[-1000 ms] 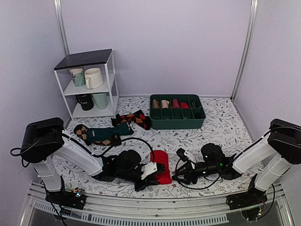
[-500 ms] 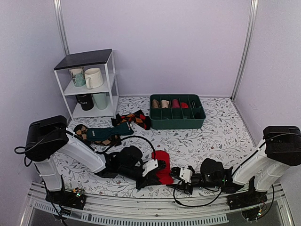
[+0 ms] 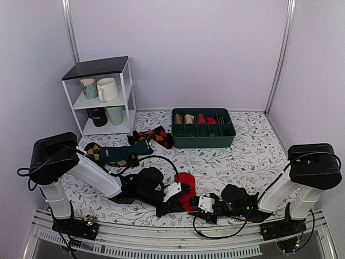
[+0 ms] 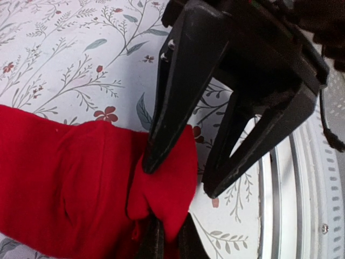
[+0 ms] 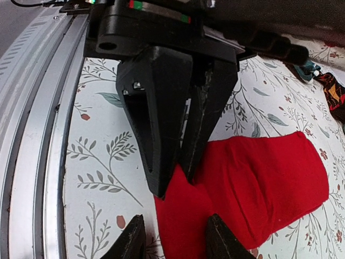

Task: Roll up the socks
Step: Roll the sock at the center of the board.

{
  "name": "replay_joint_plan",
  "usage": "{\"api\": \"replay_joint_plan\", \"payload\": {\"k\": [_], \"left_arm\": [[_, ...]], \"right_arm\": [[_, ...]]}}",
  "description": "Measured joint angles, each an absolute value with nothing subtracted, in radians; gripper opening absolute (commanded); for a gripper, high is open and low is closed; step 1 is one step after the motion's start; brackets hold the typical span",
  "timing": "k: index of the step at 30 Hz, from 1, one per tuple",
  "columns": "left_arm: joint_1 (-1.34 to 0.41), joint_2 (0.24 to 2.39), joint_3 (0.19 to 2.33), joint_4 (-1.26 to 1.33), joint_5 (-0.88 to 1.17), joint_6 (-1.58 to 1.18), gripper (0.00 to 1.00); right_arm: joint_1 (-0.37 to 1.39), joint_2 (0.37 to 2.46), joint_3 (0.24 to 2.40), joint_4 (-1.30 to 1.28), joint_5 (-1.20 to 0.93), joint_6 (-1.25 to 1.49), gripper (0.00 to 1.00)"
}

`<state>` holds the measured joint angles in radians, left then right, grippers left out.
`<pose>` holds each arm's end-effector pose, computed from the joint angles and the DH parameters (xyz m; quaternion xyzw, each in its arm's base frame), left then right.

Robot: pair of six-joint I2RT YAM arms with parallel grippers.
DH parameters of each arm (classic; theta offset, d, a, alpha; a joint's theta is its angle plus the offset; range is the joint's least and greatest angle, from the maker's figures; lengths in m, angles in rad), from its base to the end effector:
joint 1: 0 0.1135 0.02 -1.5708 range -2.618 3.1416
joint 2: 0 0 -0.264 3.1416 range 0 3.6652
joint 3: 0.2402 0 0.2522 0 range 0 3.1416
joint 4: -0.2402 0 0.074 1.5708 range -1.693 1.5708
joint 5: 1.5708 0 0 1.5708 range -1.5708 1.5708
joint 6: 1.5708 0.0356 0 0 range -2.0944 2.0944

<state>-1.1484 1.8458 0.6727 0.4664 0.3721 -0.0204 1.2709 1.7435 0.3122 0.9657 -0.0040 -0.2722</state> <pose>0.1208 -0.3003 0.0954 0.5425 0.7128 -0.3671 0.2505 0.0757 0.2454 0.0901 -0.5942 0.6094 0.2528 0.4600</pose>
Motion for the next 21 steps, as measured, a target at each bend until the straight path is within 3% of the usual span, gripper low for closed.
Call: {"api": "replay_joint_plan", "payload": {"k": [5,9,11,12,13,21], "left_arm": [[-1.147,1.847,0.675,0.465,0.374,-0.02,0.0],[-1.146,1.847,0.675,0.465,0.373,-0.02,0.02],[-1.146,1.845,0.675,0.464,0.37,-0.02,0.1],[-1.146,1.843,0.674,0.461,0.365,-0.019,0.24],[-1.146,1.84,0.674,0.457,0.36,-0.017,0.32],[-1.156,1.754,0.622,0.427,0.24,0.024,0.35]], "right_arm": [[1.271,1.751,0.324,0.954,0.009,-0.251,0.32],[1.271,1.785,0.353,0.935,0.025,-0.228,0.19],[1.271,1.794,0.358,0.937,0.032,-0.209,0.11],[1.271,1.796,0.358,0.943,0.036,-0.191,0.08],[1.271,1.798,0.358,0.946,0.039,-0.182,0.06],[1.271,1.81,0.35,0.975,0.045,-0.036,0.03]]}}
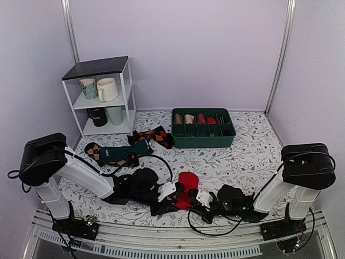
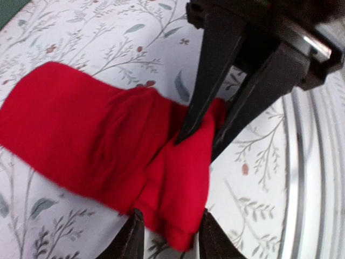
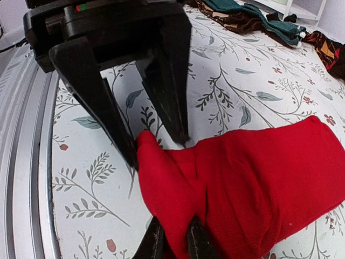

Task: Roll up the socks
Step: Roll the sock at the center of the board.

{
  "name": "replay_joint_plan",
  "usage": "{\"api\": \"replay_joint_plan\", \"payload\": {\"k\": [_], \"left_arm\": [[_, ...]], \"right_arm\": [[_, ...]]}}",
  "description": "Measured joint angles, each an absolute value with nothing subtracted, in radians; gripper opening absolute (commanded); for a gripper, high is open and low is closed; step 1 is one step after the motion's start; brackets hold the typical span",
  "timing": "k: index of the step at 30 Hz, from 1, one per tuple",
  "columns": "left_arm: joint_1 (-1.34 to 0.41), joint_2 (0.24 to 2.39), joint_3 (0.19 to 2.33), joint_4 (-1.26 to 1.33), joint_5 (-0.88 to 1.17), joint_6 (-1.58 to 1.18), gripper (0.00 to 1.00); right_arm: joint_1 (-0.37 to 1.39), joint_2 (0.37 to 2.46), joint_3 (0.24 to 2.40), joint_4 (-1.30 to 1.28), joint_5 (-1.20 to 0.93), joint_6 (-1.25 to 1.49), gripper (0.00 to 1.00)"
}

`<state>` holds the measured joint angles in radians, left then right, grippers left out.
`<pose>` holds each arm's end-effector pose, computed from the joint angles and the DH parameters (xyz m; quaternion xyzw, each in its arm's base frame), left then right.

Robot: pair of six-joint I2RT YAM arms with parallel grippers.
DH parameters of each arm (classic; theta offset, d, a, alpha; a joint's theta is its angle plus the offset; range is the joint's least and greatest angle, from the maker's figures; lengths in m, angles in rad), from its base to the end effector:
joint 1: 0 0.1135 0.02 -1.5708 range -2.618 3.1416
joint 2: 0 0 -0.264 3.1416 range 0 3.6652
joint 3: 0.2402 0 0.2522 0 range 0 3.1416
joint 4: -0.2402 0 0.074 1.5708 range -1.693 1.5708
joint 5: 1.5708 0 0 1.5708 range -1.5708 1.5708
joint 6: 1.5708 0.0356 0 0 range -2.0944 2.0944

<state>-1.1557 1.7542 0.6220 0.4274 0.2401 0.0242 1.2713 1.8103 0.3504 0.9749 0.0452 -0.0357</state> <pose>0.1169 -0.2864 0.1064 0.5431 0.7209 -0.3151 0.2934 0.0801 0.2540 0.0821 -0.5111 0.6867 0.2834 0.4322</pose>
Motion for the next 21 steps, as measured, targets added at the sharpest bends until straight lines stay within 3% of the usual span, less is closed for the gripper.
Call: {"api": "replay_joint_plan", "payload": {"k": [10,21], "left_arm": [[-1.22,1.497,0.385,0.55,0.053,0.218,0.37],[-1.275,1.661,0.437,0.715,0.017,0.374,0.4]], "right_arm": [[1.178,1.8,0.355,0.939,-0.173,0.164,0.04],[1.109,1.88,0.433,0.925,-0.43,0.364,0.04]]}}
